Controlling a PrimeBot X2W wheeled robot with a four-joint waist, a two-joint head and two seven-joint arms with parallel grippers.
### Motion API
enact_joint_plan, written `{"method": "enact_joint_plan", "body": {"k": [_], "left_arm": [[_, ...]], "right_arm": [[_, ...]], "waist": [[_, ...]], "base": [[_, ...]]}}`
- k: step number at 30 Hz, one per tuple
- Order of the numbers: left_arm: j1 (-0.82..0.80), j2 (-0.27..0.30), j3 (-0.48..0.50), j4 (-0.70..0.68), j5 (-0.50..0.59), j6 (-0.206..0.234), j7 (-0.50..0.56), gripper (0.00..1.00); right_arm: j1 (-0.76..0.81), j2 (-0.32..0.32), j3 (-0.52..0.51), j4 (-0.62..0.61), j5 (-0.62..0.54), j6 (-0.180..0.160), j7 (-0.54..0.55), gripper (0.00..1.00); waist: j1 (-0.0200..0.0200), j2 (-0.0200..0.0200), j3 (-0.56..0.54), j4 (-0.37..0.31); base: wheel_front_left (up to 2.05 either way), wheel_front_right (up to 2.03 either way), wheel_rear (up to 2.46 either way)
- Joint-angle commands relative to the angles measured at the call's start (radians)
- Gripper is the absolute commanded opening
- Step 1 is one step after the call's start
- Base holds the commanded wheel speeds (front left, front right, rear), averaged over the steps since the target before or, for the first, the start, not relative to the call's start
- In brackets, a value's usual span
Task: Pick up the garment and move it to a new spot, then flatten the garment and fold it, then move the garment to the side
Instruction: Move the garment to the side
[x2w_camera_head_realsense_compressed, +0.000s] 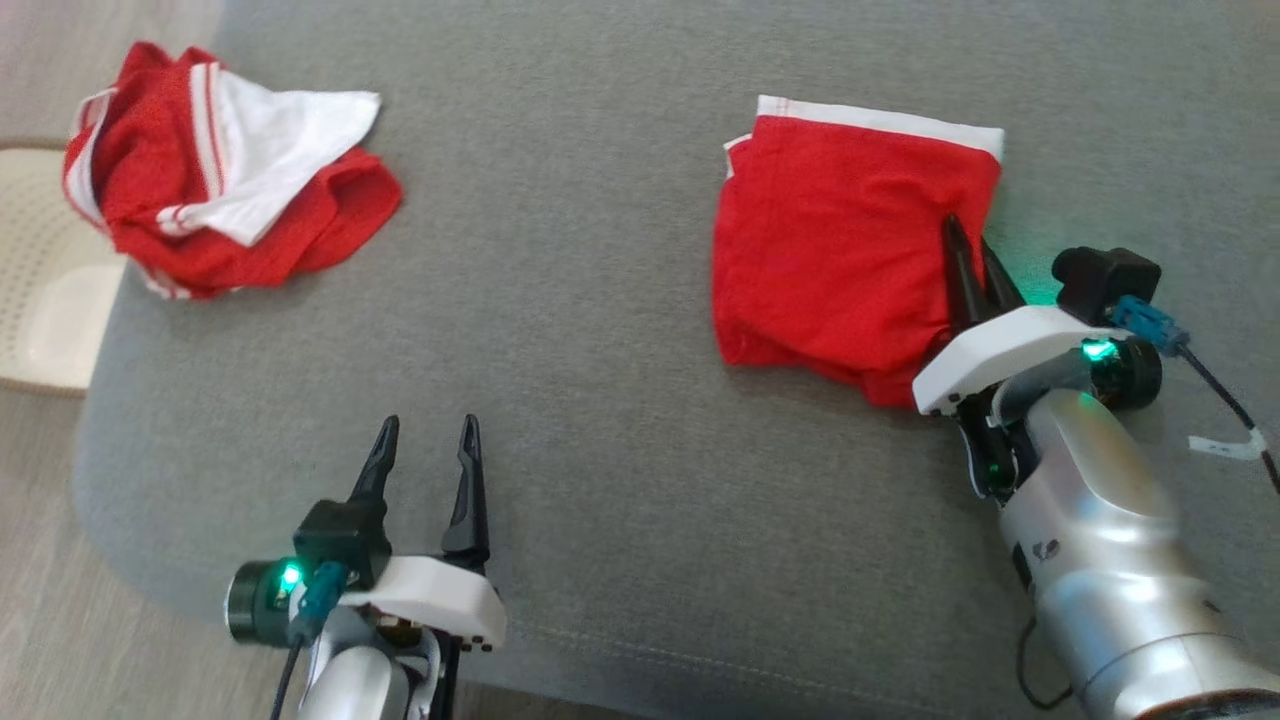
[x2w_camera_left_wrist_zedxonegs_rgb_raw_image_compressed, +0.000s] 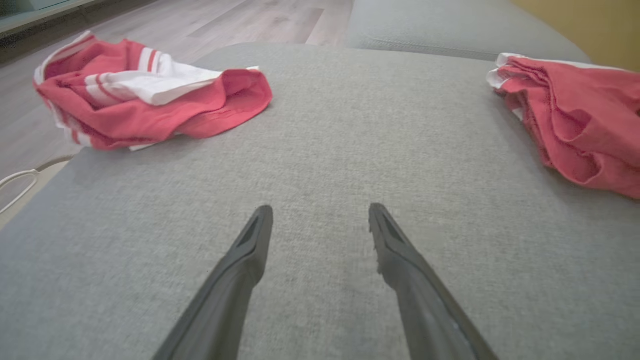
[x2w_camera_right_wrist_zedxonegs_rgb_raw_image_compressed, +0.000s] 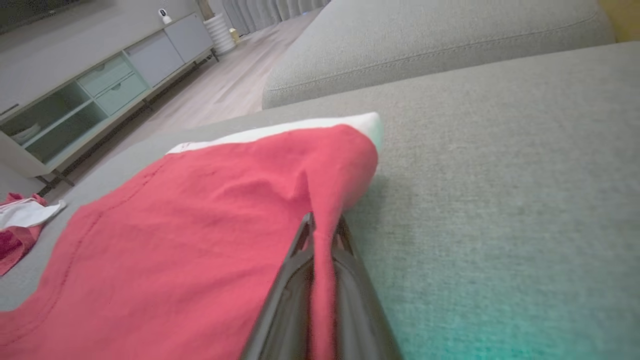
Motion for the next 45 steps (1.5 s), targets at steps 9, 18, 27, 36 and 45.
{"method": "enact_joint_plan", "body": {"k": [9,18,27,36,45], "left_arm": [[-0.053,0.009,0.017,-0.014,0.068,-0.054,-0.005,1.00],[-0.133,0.009,-0.031,0.011,0.103,-0.087,-0.005,1.00],[-0.146,0.019,-0.023,0.019,0.131,-0.107,-0.005,1.00],[-0.169,0.022,-0.023,0.006,0.141,-0.119,-0.005,1.00],[-0.183,0.021,-0.016,-0.033,0.138,-0.118,-0.005,1.00]], "right_arm": [[0.069,0.019,0.114,-0.124,0.079,0.005,-0.001,0.00],[0.101,0.019,0.178,-0.181,0.123,0.005,-0.001,0.00],[0.121,0.019,0.232,-0.233,0.171,0.005,-0.001,0.00],[0.008,0.019,0.164,-0.195,0.048,0.005,-0.001,0.00],[-0.268,-0.131,-0.073,0.074,-0.277,0.005,0.020,0.00]], "waist": [[0.0000,0.0000,-0.044,-0.319],[0.0000,0.0000,-0.036,-0.619],[0.0000,0.0000,0.004,-0.746],[0.0000,0.0000,0.058,-0.670],[0.0000,0.0000,0.127,-0.497]], "base": [[0.00,0.00,0.00],[0.00,0.00,0.00],[0.00,0.00,0.00],[0.00,0.00,0.00],[0.00,0.00,0.00]]}}
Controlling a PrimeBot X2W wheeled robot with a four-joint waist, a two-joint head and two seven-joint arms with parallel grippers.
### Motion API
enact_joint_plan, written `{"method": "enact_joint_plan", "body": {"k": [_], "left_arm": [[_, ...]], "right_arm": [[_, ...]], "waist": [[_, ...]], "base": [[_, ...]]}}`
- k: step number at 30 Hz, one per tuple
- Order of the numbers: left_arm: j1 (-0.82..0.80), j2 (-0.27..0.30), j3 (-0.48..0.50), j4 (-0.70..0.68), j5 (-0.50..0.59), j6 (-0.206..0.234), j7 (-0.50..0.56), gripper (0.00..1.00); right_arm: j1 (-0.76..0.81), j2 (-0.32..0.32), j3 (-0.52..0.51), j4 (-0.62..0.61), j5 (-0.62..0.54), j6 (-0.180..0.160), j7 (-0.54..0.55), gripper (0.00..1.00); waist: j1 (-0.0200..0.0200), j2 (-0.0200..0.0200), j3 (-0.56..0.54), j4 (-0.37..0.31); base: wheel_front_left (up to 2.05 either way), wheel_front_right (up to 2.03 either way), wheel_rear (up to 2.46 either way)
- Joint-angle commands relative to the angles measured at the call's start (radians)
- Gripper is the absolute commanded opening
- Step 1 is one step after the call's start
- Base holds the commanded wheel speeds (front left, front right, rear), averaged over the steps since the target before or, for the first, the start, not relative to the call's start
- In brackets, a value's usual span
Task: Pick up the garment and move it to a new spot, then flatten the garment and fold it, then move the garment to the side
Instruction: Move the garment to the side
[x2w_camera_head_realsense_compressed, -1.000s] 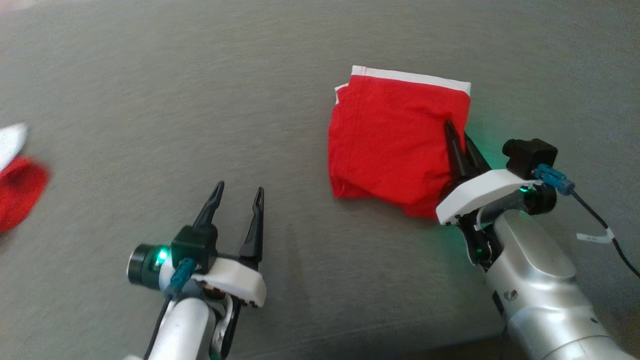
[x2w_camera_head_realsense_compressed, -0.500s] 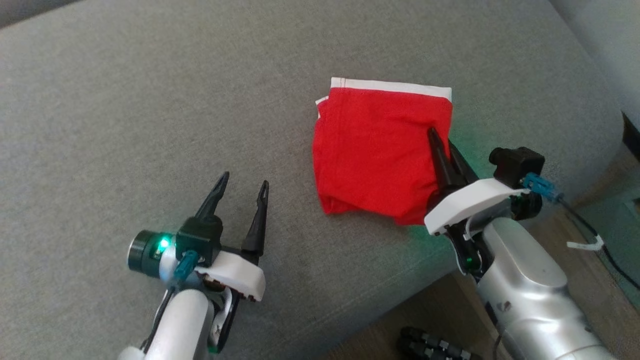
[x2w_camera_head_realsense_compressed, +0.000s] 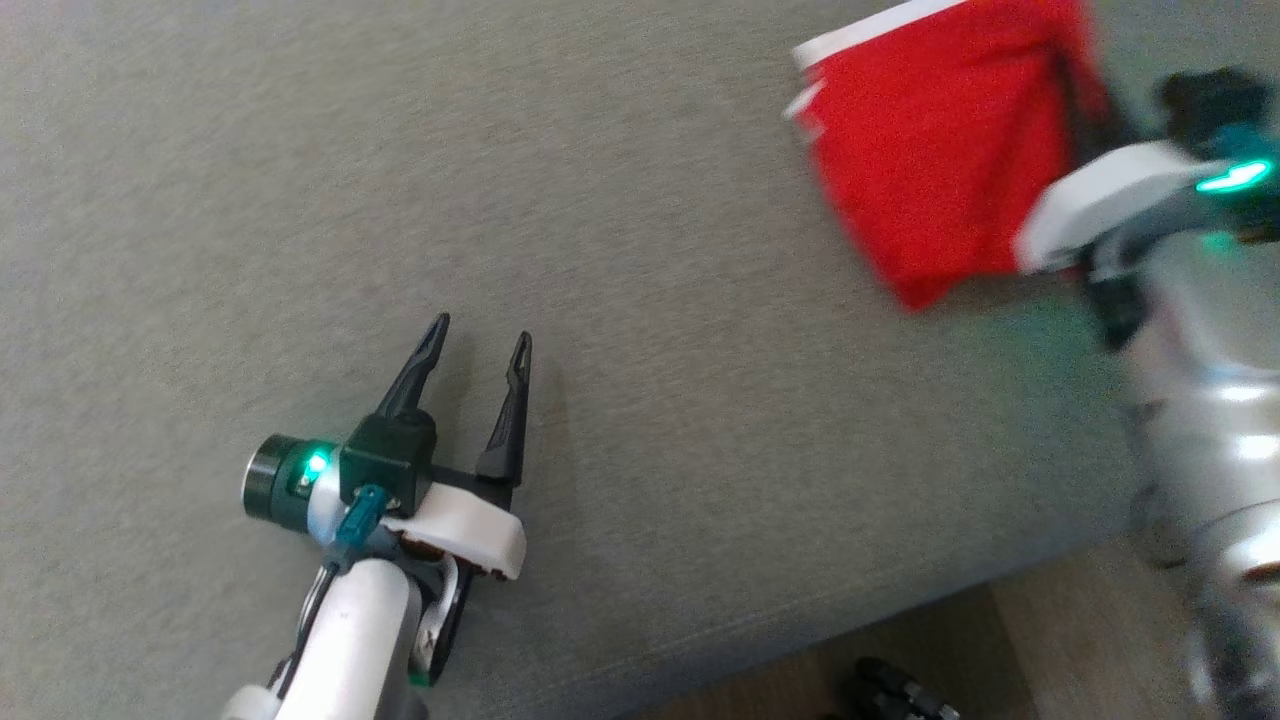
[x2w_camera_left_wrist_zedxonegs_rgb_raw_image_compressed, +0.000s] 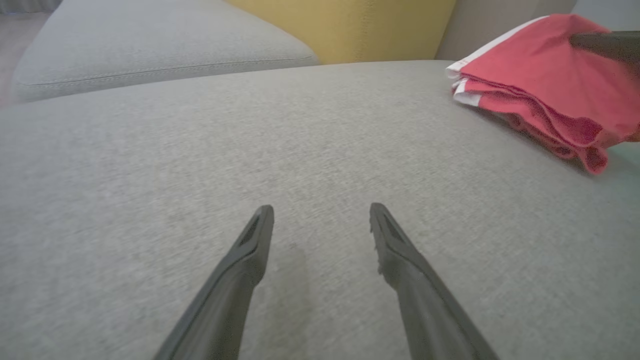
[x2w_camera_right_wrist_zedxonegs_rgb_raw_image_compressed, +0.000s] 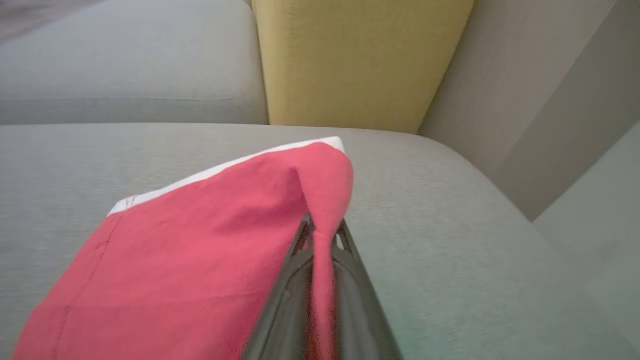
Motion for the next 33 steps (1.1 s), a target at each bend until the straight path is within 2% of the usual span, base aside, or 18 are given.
{"method": "enact_joint_plan", "body": {"k": [1,3,9,17,25,26,27,28,33], "left_arm": [[-0.033,0.003,0.031,-0.043,0.004,-0.002,-0.005,1.00],[-0.030,0.001,0.033,-0.051,0.000,0.000,-0.005,1.00],[-0.015,-0.001,0.042,-0.059,-0.004,0.002,-0.005,1.00],[-0.015,-0.003,0.043,-0.067,0.002,0.002,-0.005,1.00],[-0.006,-0.004,0.047,-0.068,0.002,0.004,-0.005,1.00],[-0.006,-0.005,0.047,-0.067,0.002,0.004,-0.005,1.00],[-0.006,-0.005,0.047,-0.066,0.002,0.004,-0.005,1.00],[-0.006,-0.005,0.048,-0.064,0.002,0.005,-0.005,1.00],[-0.007,-0.005,0.056,-0.055,0.000,0.005,-0.005,1.00]], "right_arm": [[-0.043,-0.053,-0.039,0.008,-0.046,0.005,0.006,0.00],[-0.084,-0.120,-0.129,0.044,-0.120,0.005,0.005,0.00],[-0.124,-0.189,-0.275,0.058,-0.258,0.005,0.018,0.00],[-0.131,-0.213,-0.416,0.020,-0.395,0.005,0.043,0.00],[-0.129,-0.203,-0.523,-0.014,-0.502,0.005,0.048,0.00],[-0.129,-0.200,-0.537,-0.019,-0.510,0.005,0.046,0.08],[-0.128,-0.196,-0.546,-0.021,-0.519,0.005,0.043,0.48],[-0.129,-0.192,-0.555,-0.022,-0.526,0.005,0.040,1.00],[-0.132,-0.170,-0.595,-0.039,-0.563,0.005,0.024,1.00]], "waist": [[-0.0001,0.0000,0.037,0.069],[-0.0001,0.0000,0.044,0.105],[-0.0001,0.0000,0.047,0.140],[-0.0001,0.0000,0.052,0.158],[-0.0001,0.0000,0.042,0.158],[-0.0001,0.0000,0.041,0.159],[-0.0001,0.0000,0.041,0.159],[-0.0001,0.0000,0.041,0.160],[-0.0001,0.0000,0.042,0.163]], "base": [[0.00,0.00,0.00],[0.00,0.00,0.00],[0.00,0.00,0.00],[0.00,0.00,0.00],[0.00,0.00,0.00],[0.00,0.00,0.00],[0.00,0.00,0.00],[0.00,0.00,0.00],[0.00,0.00,0.00]]}}
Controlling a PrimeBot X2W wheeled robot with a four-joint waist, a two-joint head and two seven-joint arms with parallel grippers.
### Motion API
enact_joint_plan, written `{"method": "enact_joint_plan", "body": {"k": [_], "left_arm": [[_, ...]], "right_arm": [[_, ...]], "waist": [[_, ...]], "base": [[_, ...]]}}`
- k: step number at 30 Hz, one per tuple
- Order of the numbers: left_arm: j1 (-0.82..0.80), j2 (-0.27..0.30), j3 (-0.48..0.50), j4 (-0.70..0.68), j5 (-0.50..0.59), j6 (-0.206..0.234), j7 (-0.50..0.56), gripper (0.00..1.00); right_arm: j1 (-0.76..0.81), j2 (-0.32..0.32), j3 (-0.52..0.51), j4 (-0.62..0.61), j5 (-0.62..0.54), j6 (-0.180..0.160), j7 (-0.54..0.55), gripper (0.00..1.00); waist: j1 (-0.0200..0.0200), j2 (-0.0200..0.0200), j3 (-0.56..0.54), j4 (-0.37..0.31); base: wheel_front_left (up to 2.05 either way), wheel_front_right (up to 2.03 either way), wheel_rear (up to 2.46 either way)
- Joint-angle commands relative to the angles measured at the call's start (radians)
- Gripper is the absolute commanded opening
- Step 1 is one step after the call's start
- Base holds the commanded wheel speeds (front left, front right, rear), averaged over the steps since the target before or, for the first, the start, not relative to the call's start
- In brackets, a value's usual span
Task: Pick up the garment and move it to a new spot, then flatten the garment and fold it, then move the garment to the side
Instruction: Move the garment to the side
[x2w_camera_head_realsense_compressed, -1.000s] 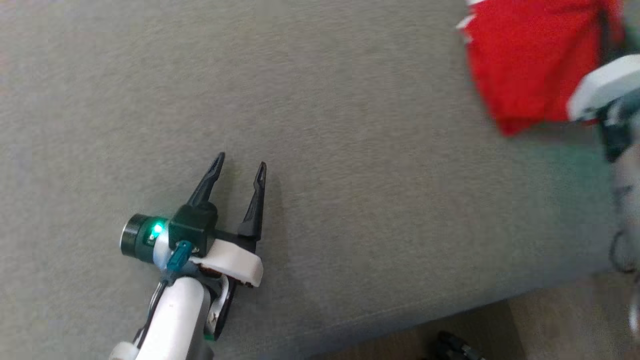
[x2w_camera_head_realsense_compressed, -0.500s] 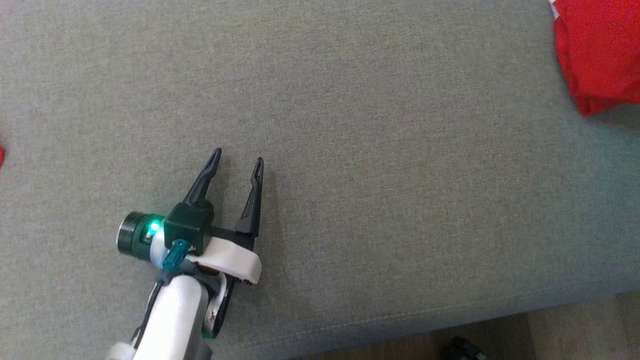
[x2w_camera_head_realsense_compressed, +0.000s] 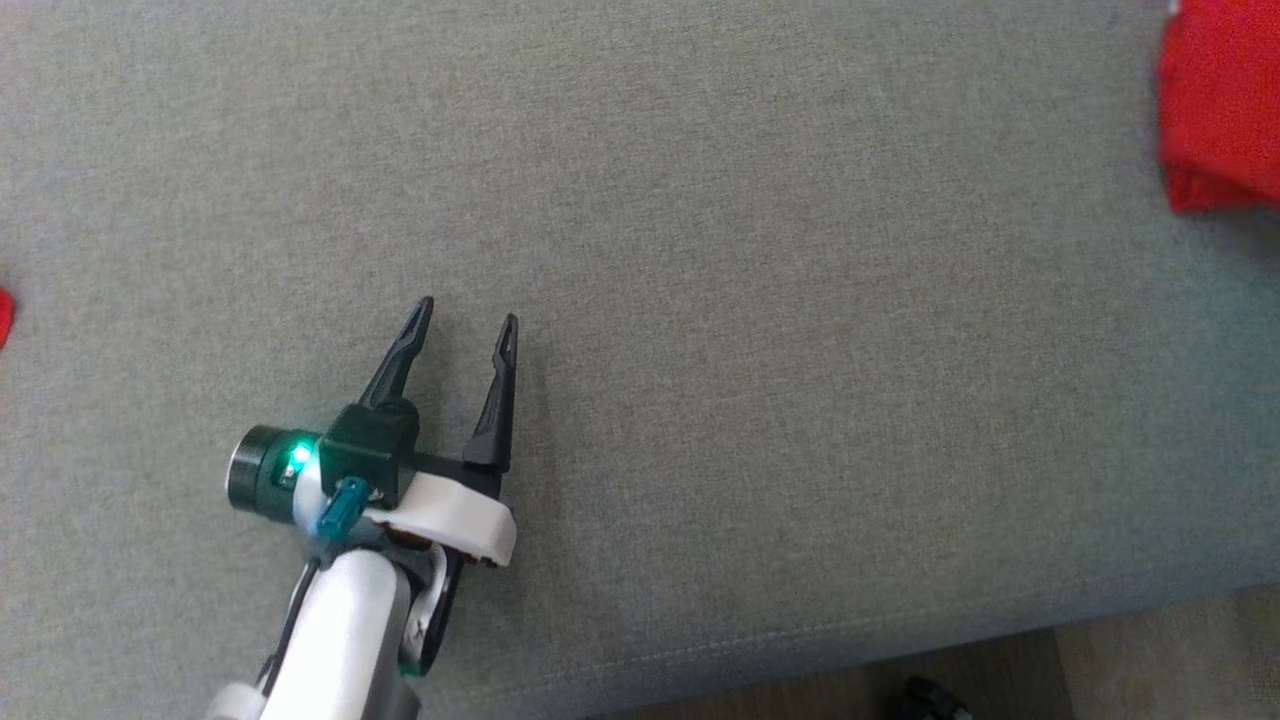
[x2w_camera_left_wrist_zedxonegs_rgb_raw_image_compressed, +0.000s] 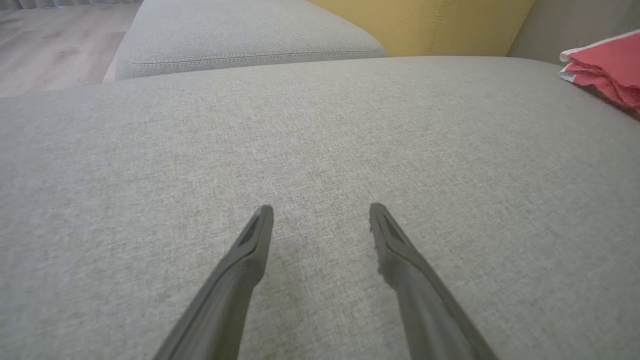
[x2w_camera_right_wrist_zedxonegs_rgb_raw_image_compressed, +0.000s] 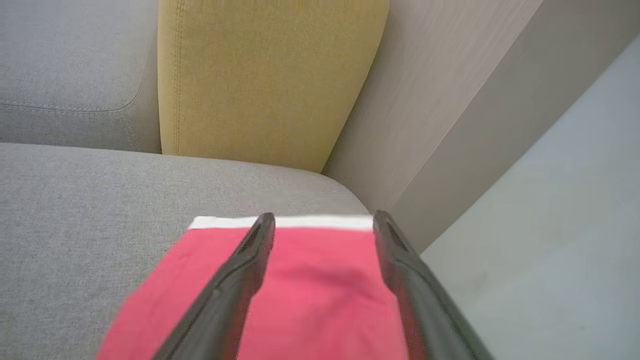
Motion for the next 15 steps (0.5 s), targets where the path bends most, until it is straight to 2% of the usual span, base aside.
{"method": "enact_joint_plan", "body": {"k": [1,4,7,11,15], "left_arm": [[-0.002,-0.002,0.030,-0.026,0.001,0.004,-0.005,1.00],[0.000,-0.002,0.038,-0.025,-0.002,0.009,-0.005,1.00],[0.007,-0.003,0.049,-0.028,-0.007,0.019,-0.005,1.00],[0.017,-0.003,0.073,-0.027,-0.014,0.039,-0.005,1.00],[0.026,-0.004,0.103,-0.022,-0.022,0.061,-0.005,1.00]], "right_arm": [[-0.024,-0.002,-0.003,-0.043,-0.013,0.005,-0.012,1.00],[-0.025,0.026,-0.025,-0.082,-0.035,0.005,-0.030,1.00],[-0.029,0.083,-0.005,-0.113,-0.019,0.005,-0.046,1.00],[0.000,0.165,0.109,-0.193,0.053,0.005,-0.050,1.00],[0.099,0.222,0.242,-0.278,0.176,0.005,-0.050,1.00]], "waist": [[-0.0001,0.0000,-0.001,0.001],[-0.0001,0.0000,-0.010,0.005],[-0.0001,0.0000,-0.028,0.007],[-0.0001,0.0000,-0.058,0.013],[-0.0001,0.0000,-0.096,0.033]], "base": [[0.00,0.00,0.00],[0.00,0.00,0.00],[0.00,0.00,0.00],[0.00,0.00,0.00],[0.00,0.00,0.00]]}}
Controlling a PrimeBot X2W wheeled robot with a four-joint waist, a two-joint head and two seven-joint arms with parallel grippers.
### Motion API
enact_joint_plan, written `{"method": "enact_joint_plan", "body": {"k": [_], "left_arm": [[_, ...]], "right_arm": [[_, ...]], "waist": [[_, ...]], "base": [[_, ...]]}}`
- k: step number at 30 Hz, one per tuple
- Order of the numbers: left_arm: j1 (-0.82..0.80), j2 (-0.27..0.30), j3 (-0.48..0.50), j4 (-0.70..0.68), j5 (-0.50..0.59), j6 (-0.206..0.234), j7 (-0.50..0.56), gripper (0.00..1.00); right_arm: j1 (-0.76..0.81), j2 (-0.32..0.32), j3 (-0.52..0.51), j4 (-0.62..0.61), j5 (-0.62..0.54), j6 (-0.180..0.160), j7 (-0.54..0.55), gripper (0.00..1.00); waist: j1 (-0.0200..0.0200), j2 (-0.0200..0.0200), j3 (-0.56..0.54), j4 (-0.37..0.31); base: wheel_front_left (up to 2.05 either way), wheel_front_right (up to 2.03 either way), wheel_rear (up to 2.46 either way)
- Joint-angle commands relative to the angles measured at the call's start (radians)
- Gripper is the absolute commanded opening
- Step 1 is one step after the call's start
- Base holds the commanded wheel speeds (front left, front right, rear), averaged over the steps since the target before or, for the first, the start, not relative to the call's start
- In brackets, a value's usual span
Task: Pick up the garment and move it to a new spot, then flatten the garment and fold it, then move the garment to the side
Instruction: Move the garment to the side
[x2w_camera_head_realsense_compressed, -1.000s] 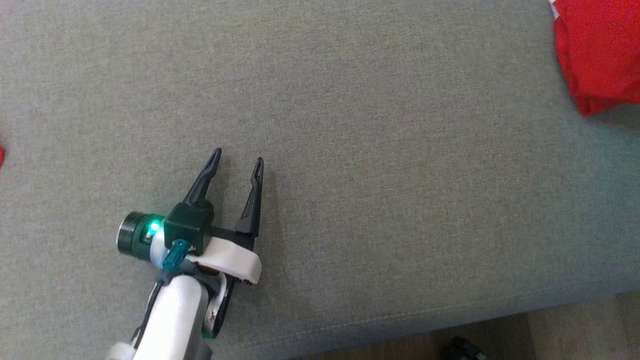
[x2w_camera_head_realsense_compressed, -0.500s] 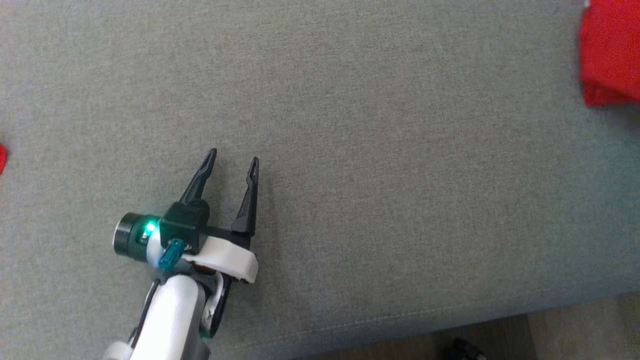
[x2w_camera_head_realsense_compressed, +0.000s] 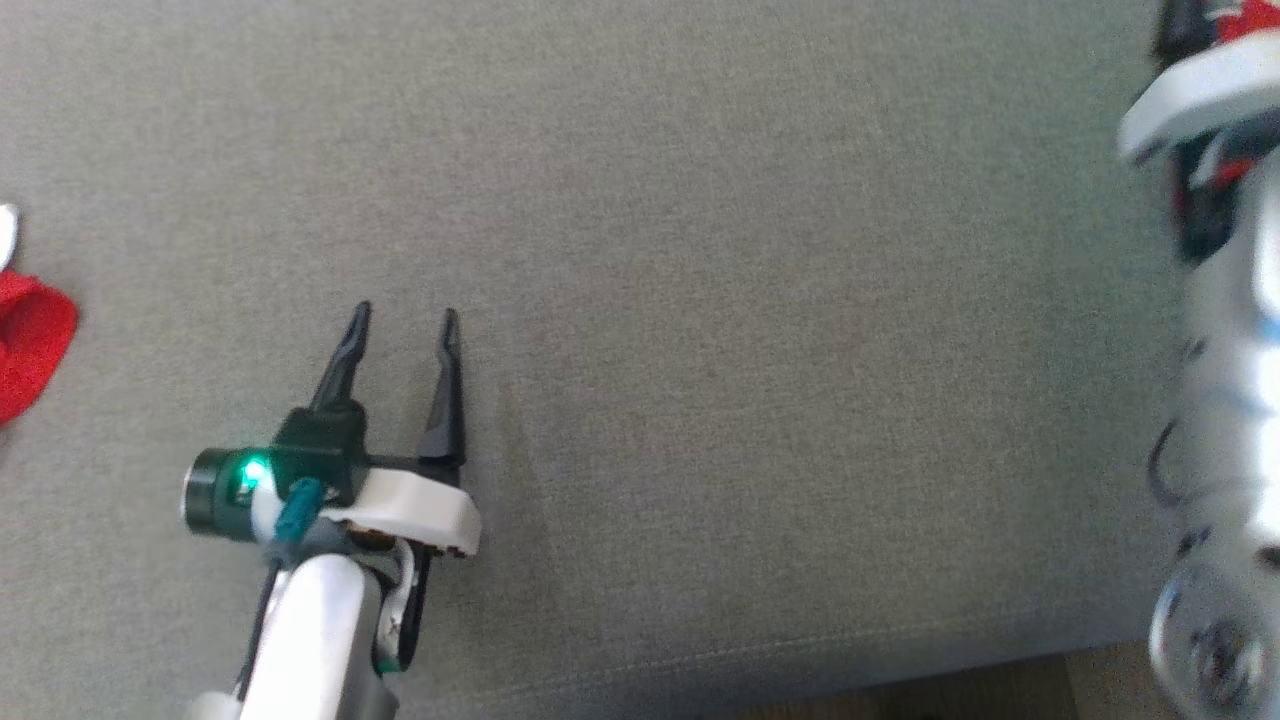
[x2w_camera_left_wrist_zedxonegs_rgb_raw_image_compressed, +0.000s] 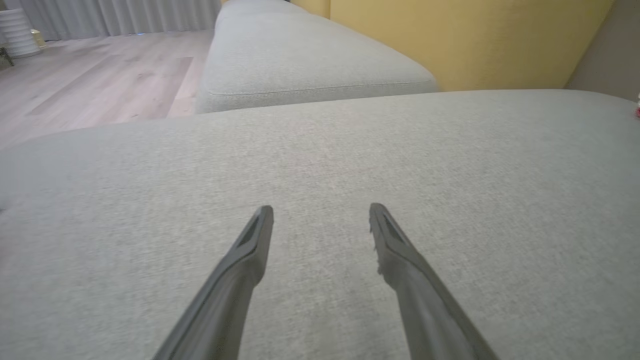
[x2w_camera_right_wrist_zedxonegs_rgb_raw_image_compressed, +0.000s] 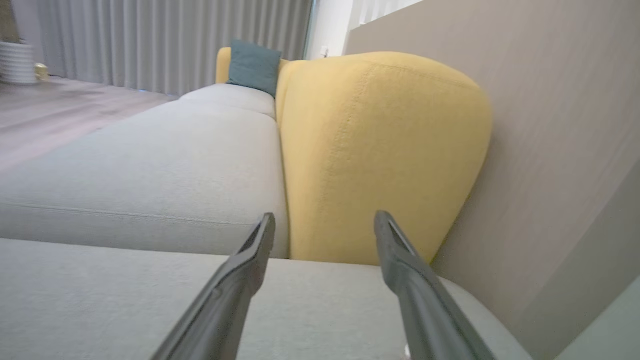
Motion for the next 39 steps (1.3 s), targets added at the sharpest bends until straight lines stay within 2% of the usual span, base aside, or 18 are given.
{"method": "enact_joint_plan", "body": {"k": [1,7,20,31,39], "left_arm": [[0.012,0.003,0.051,-0.023,-0.014,0.015,-0.005,1.00],[0.032,0.002,0.101,-0.012,-0.028,0.037,-0.005,1.00],[0.117,0.002,0.182,0.017,-0.032,0.061,-0.005,1.00],[0.203,0.001,0.228,0.008,-0.037,0.078,-0.005,1.00],[0.236,0.001,0.231,-0.005,-0.037,0.080,-0.005,1.00]], "right_arm": [[0.075,0.023,0.066,-0.061,0.068,0.005,-0.010,1.00],[0.269,0.062,0.219,-0.160,0.241,0.005,-0.010,1.00],[0.570,0.076,0.386,-0.271,0.453,0.005,-0.010,1.00],[0.726,0.077,0.401,-0.340,0.541,0.005,-0.010,1.00],[0.765,0.077,0.408,-0.351,0.553,0.005,-0.010,1.00]], "waist": [[0.0000,0.0000,-0.032,0.022],[0.0000,0.0000,-0.091,0.073],[0.0000,0.0000,-0.223,0.121],[0.0000,0.0000,-0.320,0.120],[0.0000,0.0000,-0.337,0.123]], "base": [[0.00,0.00,0.00],[0.00,0.00,0.00],[0.00,0.00,0.00],[0.00,0.00,0.00],[0.00,0.00,0.00]]}}
